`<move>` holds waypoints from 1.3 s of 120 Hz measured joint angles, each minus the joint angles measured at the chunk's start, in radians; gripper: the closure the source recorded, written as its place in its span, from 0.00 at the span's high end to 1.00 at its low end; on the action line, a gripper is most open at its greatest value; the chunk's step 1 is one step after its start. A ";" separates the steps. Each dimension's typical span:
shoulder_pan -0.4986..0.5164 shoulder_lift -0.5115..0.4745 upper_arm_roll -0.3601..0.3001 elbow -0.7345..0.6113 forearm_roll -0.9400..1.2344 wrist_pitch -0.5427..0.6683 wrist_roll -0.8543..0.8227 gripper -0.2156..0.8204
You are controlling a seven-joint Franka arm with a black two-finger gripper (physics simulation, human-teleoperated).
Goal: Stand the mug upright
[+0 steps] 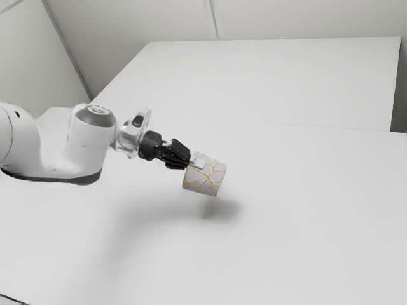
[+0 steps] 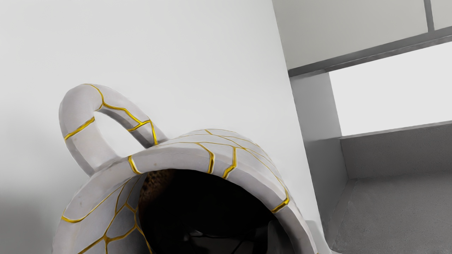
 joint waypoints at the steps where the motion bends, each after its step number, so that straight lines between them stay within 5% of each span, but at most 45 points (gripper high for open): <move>1: 0.001 -0.003 0.000 0.004 0.023 0.005 -0.005 0.05; 25: 0.034 -0.035 -0.056 0.091 0.759 0.150 -0.210 0.05; 41: 0.064 -0.063 -0.107 0.057 1.050 0.194 -0.388 0.04; 69: -0.050 -0.171 -0.127 -0.145 1.185 0.269 -0.663 0.04; 109: -0.048 -0.111 -0.132 -0.158 1.214 0.307 -0.929 0.04; 134: -0.047 -0.113 -0.130 -0.154 1.202 0.303 -1.020 0.47; 156: -0.047 -0.191 -0.133 -0.028 1.198 0.232 -1.066 0.65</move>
